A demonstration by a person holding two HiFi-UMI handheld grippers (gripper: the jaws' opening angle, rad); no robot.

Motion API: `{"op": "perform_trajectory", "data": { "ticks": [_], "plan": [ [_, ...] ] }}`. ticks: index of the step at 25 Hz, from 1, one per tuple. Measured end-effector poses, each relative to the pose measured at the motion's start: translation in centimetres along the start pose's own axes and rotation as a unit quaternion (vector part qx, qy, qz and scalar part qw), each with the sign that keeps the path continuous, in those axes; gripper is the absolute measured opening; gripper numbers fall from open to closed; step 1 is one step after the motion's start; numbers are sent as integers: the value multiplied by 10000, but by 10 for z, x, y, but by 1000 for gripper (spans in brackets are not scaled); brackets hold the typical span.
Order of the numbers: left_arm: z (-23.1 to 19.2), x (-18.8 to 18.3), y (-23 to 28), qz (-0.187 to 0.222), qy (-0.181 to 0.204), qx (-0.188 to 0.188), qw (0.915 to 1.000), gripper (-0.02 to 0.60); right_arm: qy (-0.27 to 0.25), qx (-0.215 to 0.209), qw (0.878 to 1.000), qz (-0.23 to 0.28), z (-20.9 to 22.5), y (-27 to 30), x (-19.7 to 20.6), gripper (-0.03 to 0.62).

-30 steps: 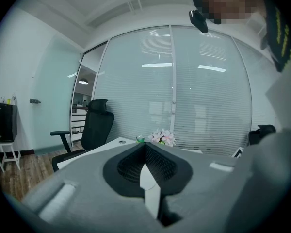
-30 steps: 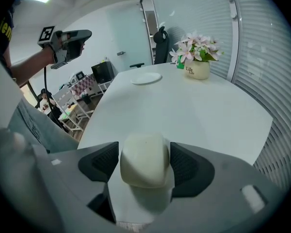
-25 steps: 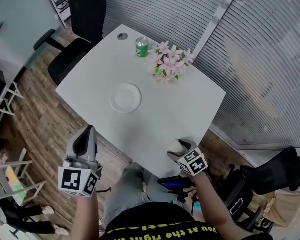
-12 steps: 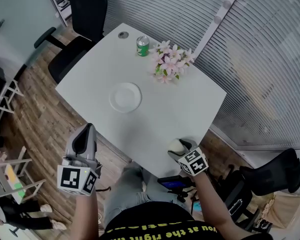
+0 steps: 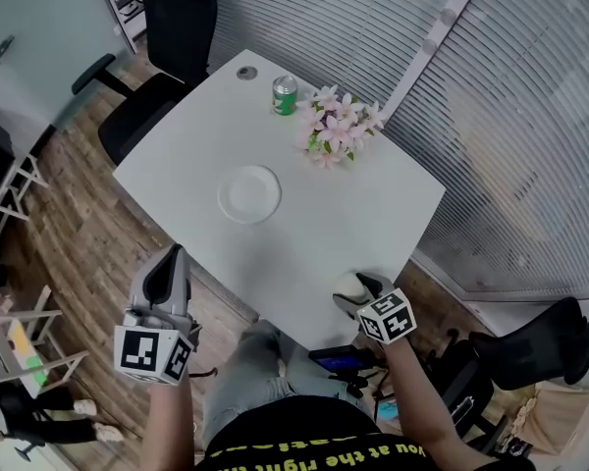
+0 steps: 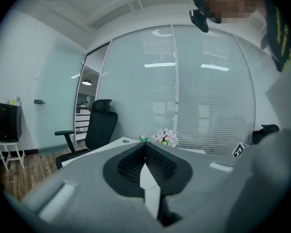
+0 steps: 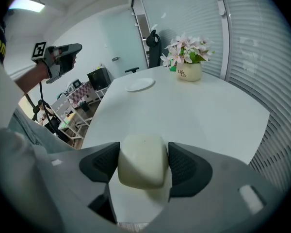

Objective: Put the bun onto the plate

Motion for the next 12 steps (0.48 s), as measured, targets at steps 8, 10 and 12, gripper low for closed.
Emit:
{"op": "perform_trajectory", "data": {
  "ticks": [8, 10, 12],
  "plan": [
    [-6, 1, -12, 67, -43, -125, 9999, 3, -34, 6, 9999, 147, -1, -8, -15, 322],
    [-7, 2, -14, 79, -35, -148, 9999, 3, -65, -8, 9998, 171, -3, -12, -21, 322],
    [-8, 2, -15, 101, -40, -172, 9998, 3, -124, -4, 9997, 209, -5, -16, -27, 322]
  ]
}}
Point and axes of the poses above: the fingertips, and each gripper's own axes: y forward along the fingers, z to its right, x out of its underside, the point moved 7 cm from there along -y, backward along the fingers, and after that the axes turned 5 degrees about -z, right-handed, at the moved point
